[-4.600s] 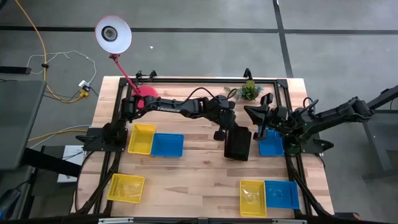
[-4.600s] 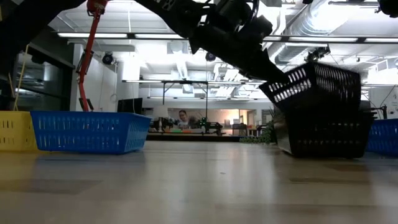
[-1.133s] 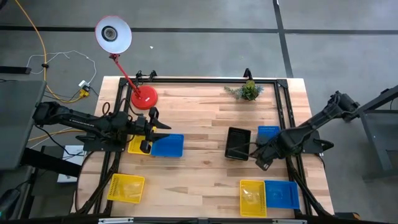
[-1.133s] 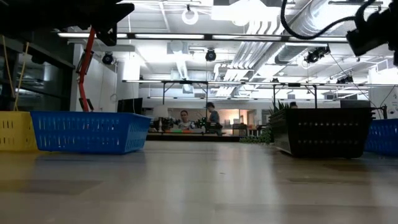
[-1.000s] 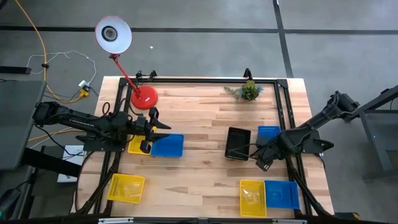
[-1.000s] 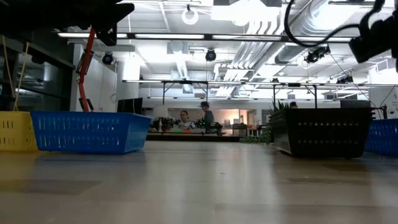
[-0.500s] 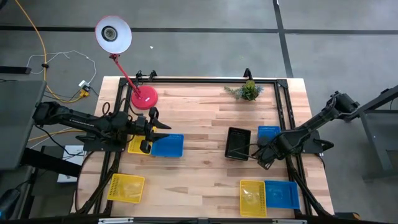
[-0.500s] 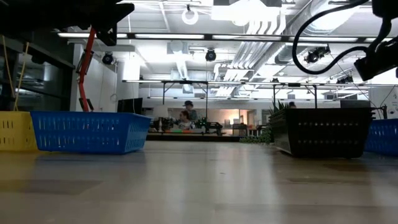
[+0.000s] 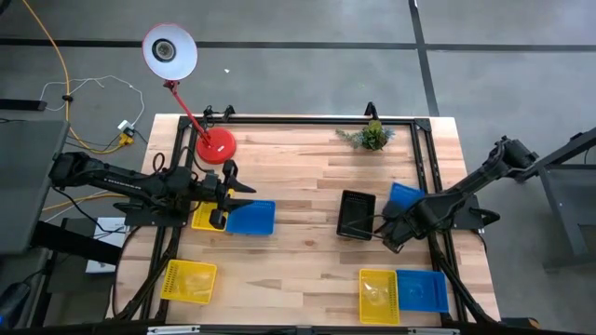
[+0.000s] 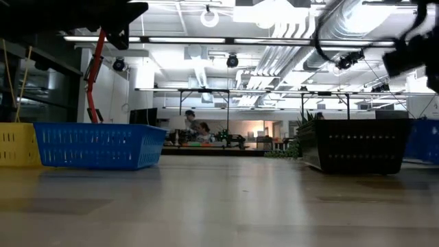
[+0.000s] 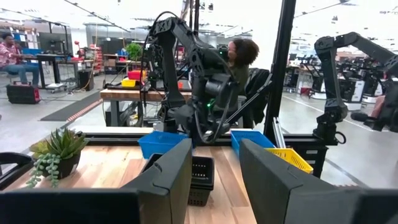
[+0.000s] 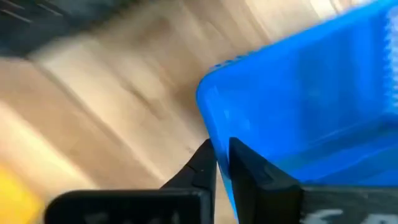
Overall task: Stack baskets by color
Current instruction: Stack the top right blue basket on the bottom right blue basket
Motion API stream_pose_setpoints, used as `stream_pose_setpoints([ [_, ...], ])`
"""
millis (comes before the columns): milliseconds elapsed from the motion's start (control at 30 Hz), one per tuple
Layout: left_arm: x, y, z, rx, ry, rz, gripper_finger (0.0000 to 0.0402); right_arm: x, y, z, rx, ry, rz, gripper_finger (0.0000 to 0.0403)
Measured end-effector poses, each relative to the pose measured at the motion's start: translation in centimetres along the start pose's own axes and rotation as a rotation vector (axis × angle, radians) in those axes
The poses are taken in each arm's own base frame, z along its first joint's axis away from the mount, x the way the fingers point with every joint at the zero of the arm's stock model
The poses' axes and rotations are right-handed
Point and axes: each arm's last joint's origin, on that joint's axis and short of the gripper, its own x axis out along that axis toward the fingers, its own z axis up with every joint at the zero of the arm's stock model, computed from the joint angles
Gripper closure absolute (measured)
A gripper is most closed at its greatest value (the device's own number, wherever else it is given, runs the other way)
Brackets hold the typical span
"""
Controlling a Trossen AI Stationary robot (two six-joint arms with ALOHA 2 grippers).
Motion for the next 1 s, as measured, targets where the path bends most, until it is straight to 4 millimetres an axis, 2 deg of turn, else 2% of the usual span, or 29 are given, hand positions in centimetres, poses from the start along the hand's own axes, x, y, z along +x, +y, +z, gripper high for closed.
stream_pose_setpoints([
  [133, 0.0, 0.0, 0.1, 0.0, -0.009, 0.0, 0.028, -3.1, 0.9, 0.9, -0.028, -0.088, 0.025, 0.0397],
  [433, 0.0, 0.0, 0.1, 0.0, -0.009, -0.001, 0.028, -12.5, 3.7, 2.9, -0.163, -0.459, 0.149, 0.0401],
  [533, 0.0, 0.0, 0.1, 0.0, -0.009, -0.001, 0.028, -14.5, 5.5, 3.2, -0.303, -0.486, 0.186, 0.0401],
  [633, 0.0, 0.0, 0.1, 0.0, -0.009, -0.001, 0.028, -16.1, 7.8, 3.4, -0.383, -0.453, 0.241, 0.0402],
  [833, 0.0, 0.0, 0.1, 0.0, -0.014, -0.001, 0.028, -18.6, 11.4, 3.7, -0.169, -0.202, 0.301, 0.0402],
  [1000, 0.0, 0.0, 0.5, 0.001, -0.053, -0.002, 0.028, -19.6, 14.3, 2.5, 0.002, 0.024, 0.297, 0.0402],
])
